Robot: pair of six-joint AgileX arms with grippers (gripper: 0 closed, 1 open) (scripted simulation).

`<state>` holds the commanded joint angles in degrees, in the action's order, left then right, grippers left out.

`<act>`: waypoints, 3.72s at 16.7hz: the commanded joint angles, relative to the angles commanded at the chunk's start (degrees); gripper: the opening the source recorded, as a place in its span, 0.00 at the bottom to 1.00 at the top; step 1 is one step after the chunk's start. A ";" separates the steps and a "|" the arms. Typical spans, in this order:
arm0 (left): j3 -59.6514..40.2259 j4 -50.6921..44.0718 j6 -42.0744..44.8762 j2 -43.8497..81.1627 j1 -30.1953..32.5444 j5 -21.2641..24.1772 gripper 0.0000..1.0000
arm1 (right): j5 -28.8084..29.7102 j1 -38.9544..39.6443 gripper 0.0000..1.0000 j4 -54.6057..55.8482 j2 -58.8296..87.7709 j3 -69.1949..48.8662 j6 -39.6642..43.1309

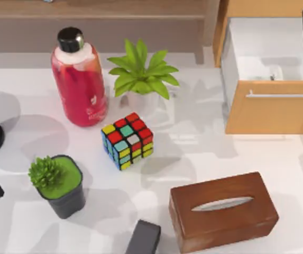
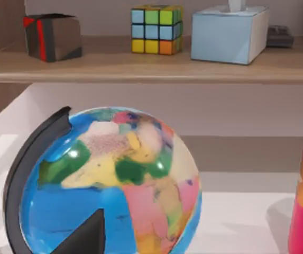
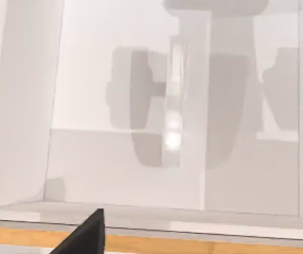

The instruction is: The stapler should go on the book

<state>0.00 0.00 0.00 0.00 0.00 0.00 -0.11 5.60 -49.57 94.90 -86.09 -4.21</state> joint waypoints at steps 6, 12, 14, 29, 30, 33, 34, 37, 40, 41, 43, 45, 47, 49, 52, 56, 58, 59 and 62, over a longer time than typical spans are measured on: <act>0.00 0.00 0.00 0.00 0.00 0.00 1.00 | 1.39 1.13 1.00 -13.67 25.70 -26.83 -2.51; 0.00 0.00 0.00 0.00 0.00 0.00 1.00 | 1.19 2.10 1.00 -23.01 42.82 -40.65 -4.33; 0.00 0.00 0.00 0.00 0.00 0.00 1.00 | 1.11 2.05 1.00 -23.67 44.24 -41.98 -4.49; 0.00 0.00 0.00 0.00 0.00 0.00 1.00 | 1.18 2.24 1.00 -18.43 43.73 -35.66 -4.50; 0.00 0.00 0.00 0.00 0.00 0.00 1.00 | 1.21 2.20 1.00 -17.67 44.10 -35.24 -4.51; 0.00 0.00 0.00 0.00 0.00 0.00 1.00 | 1.25 2.16 1.00 -15.60 45.11 -34.68 -4.54; 0.00 0.00 0.00 0.00 0.00 0.00 1.00 | 1.24 2.14 1.00 -15.01 45.51 -34.71 -4.48; 0.00 0.00 0.00 0.00 0.00 0.00 1.00 | 1.14 2.03 1.00 -14.16 46.45 -34.68 -4.48; 0.00 0.00 0.00 0.00 0.00 0.00 1.00 | 1.14 2.03 1.00 -14.16 46.45 -34.68 -4.48; 0.00 0.00 0.00 0.00 0.00 0.00 1.00 | 1.14 2.03 0.92 -14.16 46.45 -34.68 -4.48; 0.00 0.00 0.00 0.00 0.00 0.00 1.00 | 1.14 2.03 0.77 -14.16 46.45 -34.68 -4.48; 0.00 0.00 0.00 0.00 0.00 0.00 1.00 | 1.14 2.03 0.62 -14.16 46.45 -34.68 -4.48; 0.00 0.00 0.00 0.00 0.00 0.00 1.00 | 1.14 2.03 0.47 -14.16 46.45 -34.68 -4.48; 0.00 0.00 0.00 0.00 0.00 0.00 1.00 | 1.14 2.03 0.32 -14.16 46.45 -34.68 -4.48; 0.00 0.00 0.00 0.00 0.00 0.00 1.00 | 1.14 2.03 0.10 -14.16 46.45 -34.68 -4.48; 0.00 0.00 0.00 0.00 0.00 0.00 1.00 | 1.14 2.03 0.00 -14.16 46.45 -34.68 -4.48; 0.00 0.00 0.00 0.00 0.00 0.00 1.00 | 1.14 2.03 0.00 -14.16 46.45 -34.68 -4.48; 0.00 0.00 0.00 0.00 0.00 0.00 1.00 | 1.14 2.03 0.00 -14.16 46.45 -34.68 -4.48; 0.00 0.00 0.00 0.00 0.00 0.00 1.00 | 1.12 1.99 0.00 -14.17 46.42 -34.68 -4.54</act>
<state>0.00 0.00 0.00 0.00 0.00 0.00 1.01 7.59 -63.74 141.32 -120.77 -8.76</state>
